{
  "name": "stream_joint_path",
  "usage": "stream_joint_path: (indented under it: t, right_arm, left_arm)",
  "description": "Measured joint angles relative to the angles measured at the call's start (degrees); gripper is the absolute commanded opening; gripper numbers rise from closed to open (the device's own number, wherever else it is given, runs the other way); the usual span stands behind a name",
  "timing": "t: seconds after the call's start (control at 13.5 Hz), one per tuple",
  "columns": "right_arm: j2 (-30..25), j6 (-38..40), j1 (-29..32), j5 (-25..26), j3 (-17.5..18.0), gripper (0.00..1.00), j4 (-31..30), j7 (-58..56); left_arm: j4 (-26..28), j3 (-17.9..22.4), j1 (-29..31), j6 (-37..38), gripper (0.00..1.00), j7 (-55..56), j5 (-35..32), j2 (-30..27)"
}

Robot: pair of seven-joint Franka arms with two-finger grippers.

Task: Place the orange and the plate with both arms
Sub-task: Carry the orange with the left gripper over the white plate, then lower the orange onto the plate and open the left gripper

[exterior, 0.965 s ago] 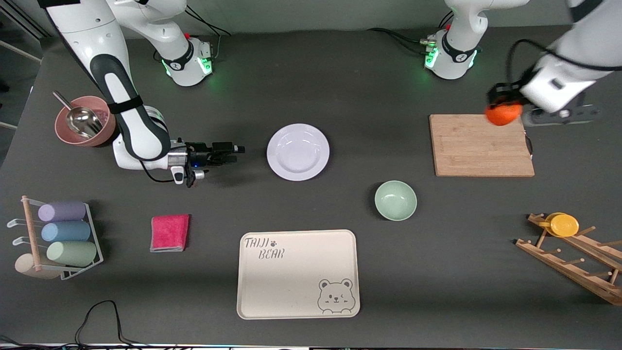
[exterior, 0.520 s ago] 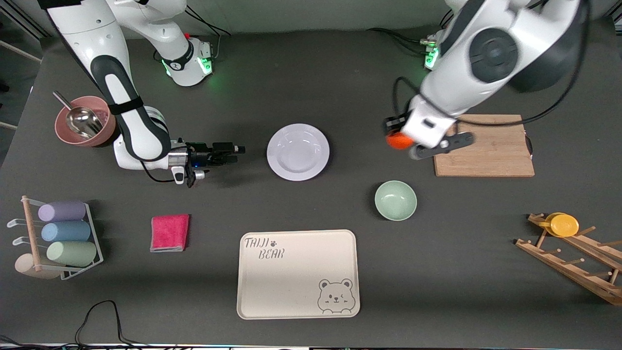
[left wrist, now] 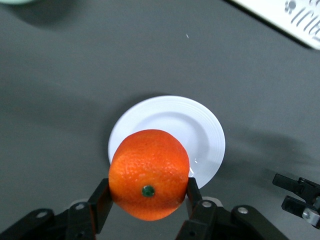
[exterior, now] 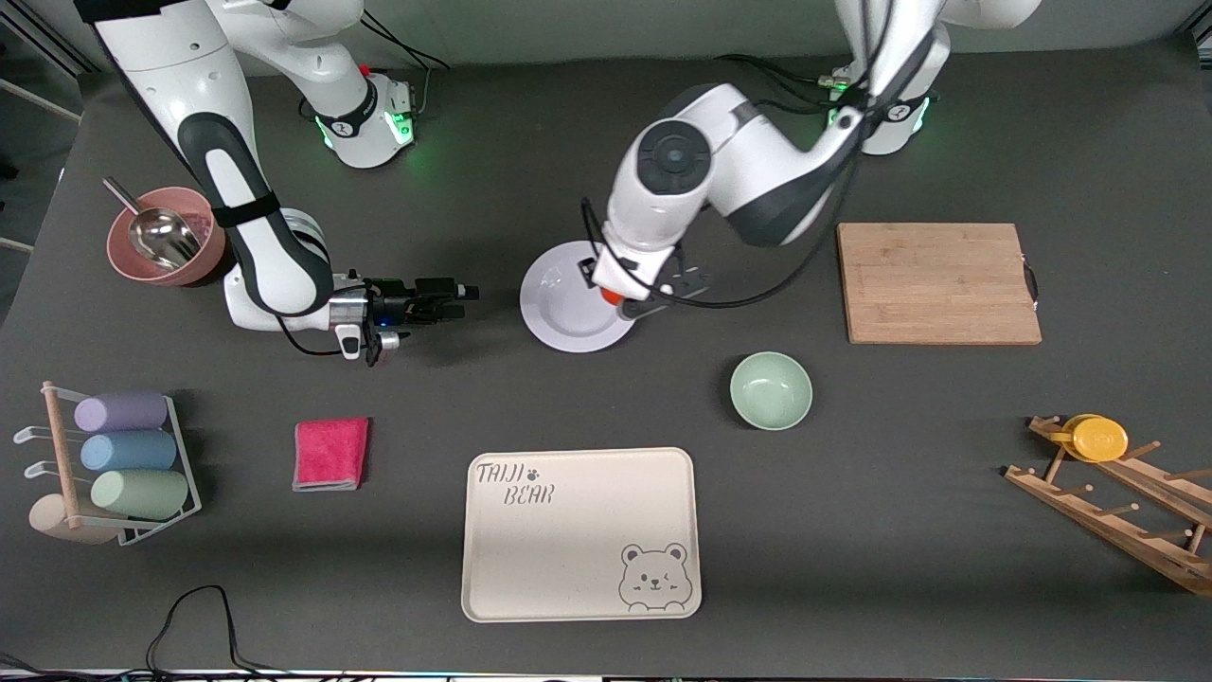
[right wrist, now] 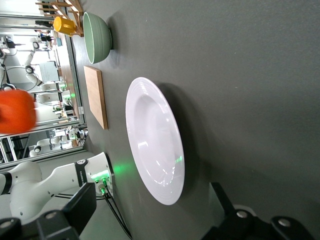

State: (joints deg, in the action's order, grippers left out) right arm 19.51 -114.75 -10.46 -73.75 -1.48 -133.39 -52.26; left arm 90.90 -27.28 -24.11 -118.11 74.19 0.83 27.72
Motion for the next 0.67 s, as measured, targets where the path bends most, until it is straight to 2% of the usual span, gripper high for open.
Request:
stream_joint_path:
  t: [0.37, 0.67]
  right_arm:
    - [1.2, 0.0, 0.0, -1.0, 0.0, 1.0, 0.0, -1.6]
    - [1.8, 0.0, 0.0, -2.0, 0.0, 1.0, 0.0, -2.2]
  left_arm:
    - [0.4, 0.1, -5.6, -10.5, 0.0, 8.9, -6.4, 9.4]
    - [1.2, 0.3, -7.9, -14.6, 0.02, 12.9, -10.7, 13.3]
